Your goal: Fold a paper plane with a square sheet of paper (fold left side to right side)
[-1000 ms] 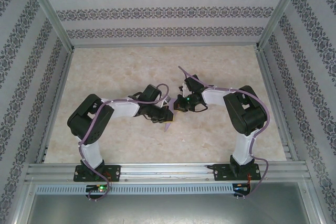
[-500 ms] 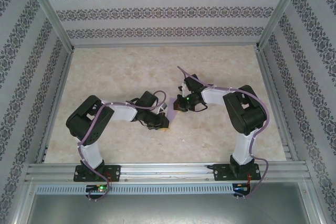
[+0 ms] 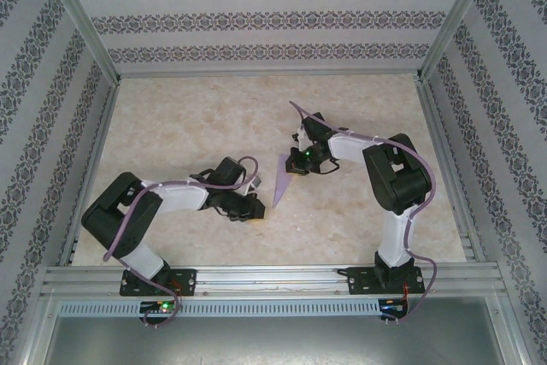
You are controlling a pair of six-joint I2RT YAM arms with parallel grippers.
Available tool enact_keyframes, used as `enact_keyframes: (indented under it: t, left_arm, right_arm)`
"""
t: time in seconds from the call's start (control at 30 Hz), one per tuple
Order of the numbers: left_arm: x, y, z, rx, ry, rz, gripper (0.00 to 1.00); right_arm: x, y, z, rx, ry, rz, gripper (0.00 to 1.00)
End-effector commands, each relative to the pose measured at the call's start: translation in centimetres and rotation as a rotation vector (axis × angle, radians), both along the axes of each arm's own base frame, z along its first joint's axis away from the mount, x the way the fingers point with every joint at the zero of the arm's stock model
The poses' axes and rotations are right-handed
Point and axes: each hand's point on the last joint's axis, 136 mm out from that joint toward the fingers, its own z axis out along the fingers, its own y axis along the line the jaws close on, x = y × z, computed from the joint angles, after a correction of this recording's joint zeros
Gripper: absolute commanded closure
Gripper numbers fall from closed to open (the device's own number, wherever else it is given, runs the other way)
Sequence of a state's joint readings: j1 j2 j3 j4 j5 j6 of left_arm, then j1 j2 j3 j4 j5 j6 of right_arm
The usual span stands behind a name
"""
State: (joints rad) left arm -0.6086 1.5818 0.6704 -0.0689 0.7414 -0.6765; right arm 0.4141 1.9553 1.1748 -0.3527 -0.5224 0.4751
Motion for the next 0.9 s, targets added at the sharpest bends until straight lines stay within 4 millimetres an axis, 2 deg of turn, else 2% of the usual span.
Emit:
enact_keyframes:
  t: [0.0,0.1,0.2,0.3,0.37,0.4,0.43,0.57,0.67,0.87]
  left_arm:
    - [1.7,0.4,2.6,0.015,-0.131,0.007,0.82]
    - [4.0,1.6,4.2,0.058,-0.253,0.065,0.80]
    - [6.5,3.1,5.8,0.101,-0.373,0.145,0.74]
    - [8.5,5.3,6.8,0.173,-0.478,0.221,0.71]
    - [9.6,7.2,7.5,0.243,-0.546,0.272,0.66]
    - [10.0,8.1,7.8,0.280,-0.577,0.302,0.63]
    - [10.4,9.1,8.2,0.314,-0.609,0.334,0.61]
    - [11.2,11.9,9.8,0.385,-0.727,0.432,0.47]
    - [11.1,13.8,10.4,0.435,-0.775,0.482,0.37]
    - [10.2,15.5,10.7,0.450,-0.793,0.505,0.34]
  right_arm:
    - [1.1,-0.7,2.4,-0.054,-0.068,0.015,0.95]
    - [1.6,-0.9,5.2,-0.083,-0.141,0.009,0.81]
    - [1.4,-2.0,7.1,-0.147,-0.199,-0.026,0.66]
    - [0.6,-2.9,7.7,-0.204,-0.229,-0.071,0.55]
    - [-0.2,-2.9,7.8,-0.212,-0.226,-0.096,0.51]
    - [-0.8,-2.7,7.7,-0.207,-0.214,-0.104,0.42]
    - [-1.1,-2.7,7.5,-0.214,-0.199,-0.137,0.40]
    - [-2.6,-2.1,6.5,-0.256,-0.104,-0.202,0.39]
    - [-3.1,-2.1,6.0,-0.373,-0.076,-0.250,0.40]
    - [-2.8,-1.4,5.0,-0.575,-0.050,-0.234,0.51]
